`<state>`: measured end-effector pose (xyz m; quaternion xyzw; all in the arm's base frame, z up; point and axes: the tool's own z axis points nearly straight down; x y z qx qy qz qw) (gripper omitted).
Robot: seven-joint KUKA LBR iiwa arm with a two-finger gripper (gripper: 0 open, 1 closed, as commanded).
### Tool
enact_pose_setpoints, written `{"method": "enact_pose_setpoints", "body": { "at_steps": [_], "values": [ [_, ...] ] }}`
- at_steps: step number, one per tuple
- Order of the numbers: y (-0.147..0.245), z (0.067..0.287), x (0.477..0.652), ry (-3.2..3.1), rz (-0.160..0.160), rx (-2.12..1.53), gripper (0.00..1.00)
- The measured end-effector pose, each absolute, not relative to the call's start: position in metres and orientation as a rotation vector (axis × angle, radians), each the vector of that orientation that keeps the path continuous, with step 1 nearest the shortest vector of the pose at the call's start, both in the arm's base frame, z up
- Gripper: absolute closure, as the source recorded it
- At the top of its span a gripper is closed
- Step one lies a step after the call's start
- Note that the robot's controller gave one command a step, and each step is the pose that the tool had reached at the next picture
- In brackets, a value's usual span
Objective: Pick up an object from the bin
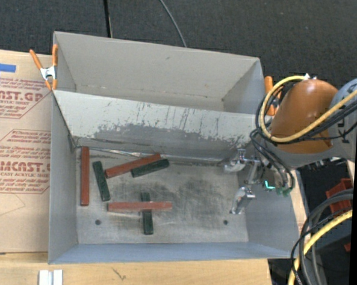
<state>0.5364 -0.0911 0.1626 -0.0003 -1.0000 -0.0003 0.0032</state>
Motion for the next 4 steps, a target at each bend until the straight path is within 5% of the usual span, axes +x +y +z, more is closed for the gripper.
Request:
{"method": "enact_pose_setpoints", "body": {
  "at_steps": [1, 2, 3, 4],
  "values": [
    [-0.091, 0.167, 0.538, -3.143, 0.001, 0.001, 0.00],
    [-0.047, 0.119, 0.548, -3.151, 0.002, -0.024, 0.00],
    [0.019, 0.105, 0.542, -3.138, -0.002, -0.070, 0.00],
    [0.034, 0.085, 0.518, -3.131, 0.000, -0.250, 1.00]
  ]
}}
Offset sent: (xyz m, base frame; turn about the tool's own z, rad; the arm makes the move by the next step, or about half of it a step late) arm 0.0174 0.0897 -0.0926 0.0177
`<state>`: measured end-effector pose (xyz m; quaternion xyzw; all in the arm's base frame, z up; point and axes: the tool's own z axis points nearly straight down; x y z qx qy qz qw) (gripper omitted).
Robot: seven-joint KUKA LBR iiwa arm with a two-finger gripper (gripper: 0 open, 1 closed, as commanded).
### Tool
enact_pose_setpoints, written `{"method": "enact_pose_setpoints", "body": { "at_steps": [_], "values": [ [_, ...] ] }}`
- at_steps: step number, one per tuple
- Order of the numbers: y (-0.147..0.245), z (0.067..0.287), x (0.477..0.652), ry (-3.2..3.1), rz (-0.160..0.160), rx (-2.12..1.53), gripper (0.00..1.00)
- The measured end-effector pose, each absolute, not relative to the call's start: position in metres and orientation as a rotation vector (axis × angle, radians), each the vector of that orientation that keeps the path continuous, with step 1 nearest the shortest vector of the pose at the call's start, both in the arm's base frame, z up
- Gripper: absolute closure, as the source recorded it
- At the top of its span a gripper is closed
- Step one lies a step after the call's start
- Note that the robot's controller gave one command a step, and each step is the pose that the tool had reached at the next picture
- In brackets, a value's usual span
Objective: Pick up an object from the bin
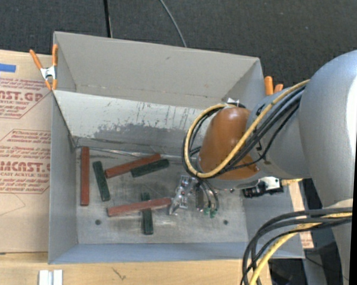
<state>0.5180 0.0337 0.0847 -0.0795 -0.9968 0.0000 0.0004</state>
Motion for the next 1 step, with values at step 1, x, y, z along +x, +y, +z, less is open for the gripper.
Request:
{"method": "enact_pose_setpoints", "body": {
  "at_steps": [1],
  "values": [
    [0.0336, 0.0847, 0.5180, -3.131, 0.001, -0.250, 0.00]
  ]
}}
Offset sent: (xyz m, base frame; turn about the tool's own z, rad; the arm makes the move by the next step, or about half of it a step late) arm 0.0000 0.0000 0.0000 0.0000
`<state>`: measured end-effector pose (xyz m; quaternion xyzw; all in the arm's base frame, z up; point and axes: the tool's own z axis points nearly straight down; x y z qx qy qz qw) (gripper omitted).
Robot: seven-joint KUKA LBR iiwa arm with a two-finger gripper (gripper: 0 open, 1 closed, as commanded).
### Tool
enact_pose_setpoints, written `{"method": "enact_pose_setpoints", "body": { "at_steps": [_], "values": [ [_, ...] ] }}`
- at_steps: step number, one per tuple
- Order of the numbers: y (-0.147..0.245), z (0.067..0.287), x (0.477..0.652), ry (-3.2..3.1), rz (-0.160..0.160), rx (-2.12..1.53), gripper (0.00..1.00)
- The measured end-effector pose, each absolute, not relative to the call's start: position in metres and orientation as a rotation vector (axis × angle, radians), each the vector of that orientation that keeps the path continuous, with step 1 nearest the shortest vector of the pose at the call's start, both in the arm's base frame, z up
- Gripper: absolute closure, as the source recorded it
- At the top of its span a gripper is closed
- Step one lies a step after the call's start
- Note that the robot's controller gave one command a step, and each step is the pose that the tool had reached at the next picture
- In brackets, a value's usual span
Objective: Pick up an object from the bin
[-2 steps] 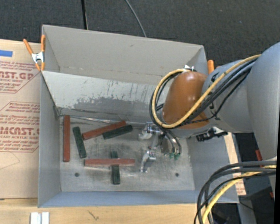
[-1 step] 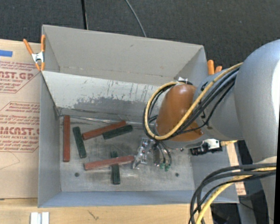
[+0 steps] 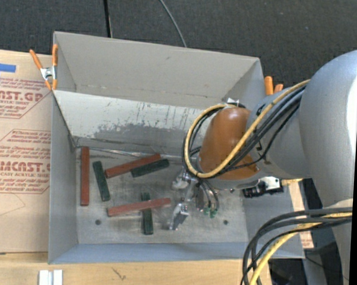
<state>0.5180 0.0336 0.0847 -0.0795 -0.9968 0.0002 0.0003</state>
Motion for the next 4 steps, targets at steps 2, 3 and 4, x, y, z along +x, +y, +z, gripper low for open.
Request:
{"method": "enact_pose_setpoints", "body": {
  "at_steps": [2, 3, 4],
  "values": [
    [0.078, 0.080, 0.515, -3.136, -0.004, -0.426, 1.00],
    [0.078, 0.079, 0.515, -3.136, -0.004, -0.426, 1.00],
    [0.063, 0.227, 0.527, -3.117, -0.001, -0.421, 1.00]
  ]
}}
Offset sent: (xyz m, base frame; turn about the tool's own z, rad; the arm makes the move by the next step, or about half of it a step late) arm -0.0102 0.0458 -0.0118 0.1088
